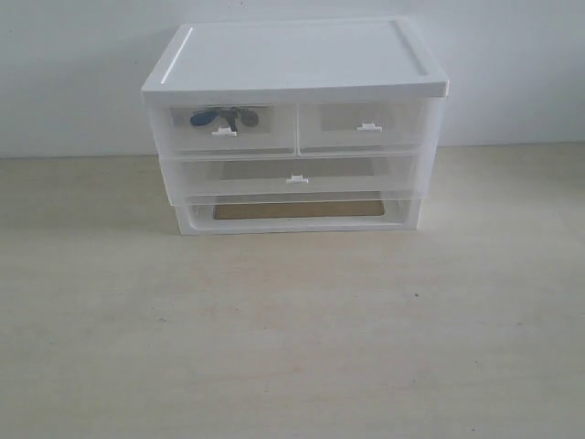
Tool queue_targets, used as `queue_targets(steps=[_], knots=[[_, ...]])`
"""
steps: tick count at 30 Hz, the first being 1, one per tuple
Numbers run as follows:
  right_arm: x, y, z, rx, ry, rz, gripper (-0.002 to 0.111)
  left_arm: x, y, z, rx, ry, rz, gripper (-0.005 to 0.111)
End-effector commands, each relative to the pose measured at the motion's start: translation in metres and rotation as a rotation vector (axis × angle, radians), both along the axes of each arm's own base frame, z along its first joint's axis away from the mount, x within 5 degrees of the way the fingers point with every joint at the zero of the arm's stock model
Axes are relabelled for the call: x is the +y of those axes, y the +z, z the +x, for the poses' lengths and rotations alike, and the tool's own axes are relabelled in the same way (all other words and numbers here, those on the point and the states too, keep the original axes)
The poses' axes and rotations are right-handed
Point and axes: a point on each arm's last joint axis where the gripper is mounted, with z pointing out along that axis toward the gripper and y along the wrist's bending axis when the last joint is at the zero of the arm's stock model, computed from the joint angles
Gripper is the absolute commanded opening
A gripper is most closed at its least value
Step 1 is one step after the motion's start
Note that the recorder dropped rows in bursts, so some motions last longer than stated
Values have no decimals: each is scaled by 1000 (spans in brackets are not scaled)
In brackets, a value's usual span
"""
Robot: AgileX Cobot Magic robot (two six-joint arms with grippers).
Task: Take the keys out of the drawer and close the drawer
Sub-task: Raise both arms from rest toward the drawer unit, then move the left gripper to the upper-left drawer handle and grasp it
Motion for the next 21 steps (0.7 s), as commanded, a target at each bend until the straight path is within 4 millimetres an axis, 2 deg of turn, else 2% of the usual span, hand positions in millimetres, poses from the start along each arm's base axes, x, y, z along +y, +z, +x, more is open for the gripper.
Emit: queue_targets(steps=[1,4,9,15,17,18,19,20,21], knots=[[11,32,30,121,83,-97,0,-14,31,25,81,-98,115,4],[17,41,58,224,133,-144,0,-21,36,48,141,-145,185,4],[27,36,113,388,225,-216,0,-27,22,95,269,-208,205,4],[36,1,187,588,344,-223,0,-35,-12,155,419,-297,235,4],[38,-16,210,671,361,-245,0,-37,-25,176,484,-315,253,4],[40,-32,231,747,387,-271,0,-38,-35,195,539,-323,266,4],[42,-37,240,769,399,-291,0,-38,-40,205,566,-329,266,4],[44,-51,259,832,432,-302,0,-40,-49,221,607,-345,275,4],[45,-58,267,861,452,-294,0,-42,-55,229,626,-362,298,4]])
